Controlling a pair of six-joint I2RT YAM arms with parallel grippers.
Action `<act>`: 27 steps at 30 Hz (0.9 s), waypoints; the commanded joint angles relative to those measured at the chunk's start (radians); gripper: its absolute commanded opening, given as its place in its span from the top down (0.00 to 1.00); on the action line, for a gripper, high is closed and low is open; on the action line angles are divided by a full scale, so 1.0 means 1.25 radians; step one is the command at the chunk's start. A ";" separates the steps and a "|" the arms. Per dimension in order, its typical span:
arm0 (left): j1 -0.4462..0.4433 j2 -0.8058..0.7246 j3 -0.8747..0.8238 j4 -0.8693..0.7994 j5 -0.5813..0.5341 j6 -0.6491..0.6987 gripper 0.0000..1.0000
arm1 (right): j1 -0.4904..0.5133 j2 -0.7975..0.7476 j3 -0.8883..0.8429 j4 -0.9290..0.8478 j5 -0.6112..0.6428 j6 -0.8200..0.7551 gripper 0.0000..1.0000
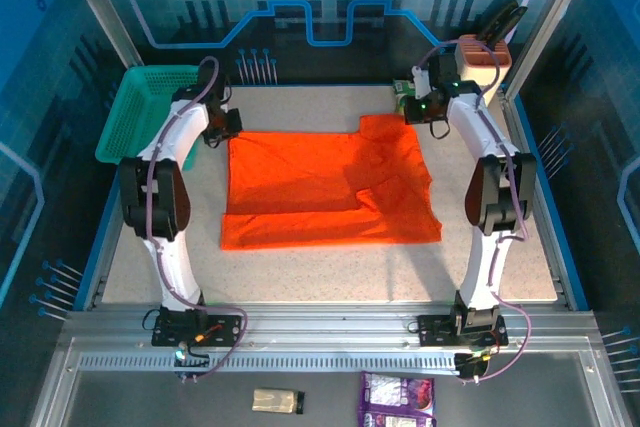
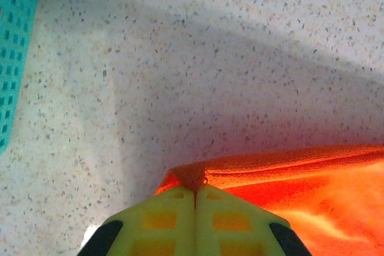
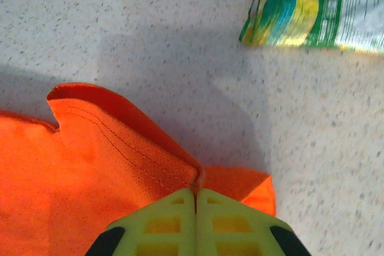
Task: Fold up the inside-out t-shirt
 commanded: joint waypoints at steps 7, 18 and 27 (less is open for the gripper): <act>0.022 -0.167 -0.242 0.128 0.035 -0.051 1.00 | -0.030 -0.241 -0.272 0.051 -0.026 0.091 1.00; 0.030 -0.326 -0.460 0.213 0.060 -0.093 1.00 | -0.033 -0.425 -0.533 0.079 -0.043 0.175 1.00; 0.031 -0.402 -0.593 0.242 0.101 -0.144 0.99 | -0.038 -0.495 -0.665 0.105 0.002 0.232 1.00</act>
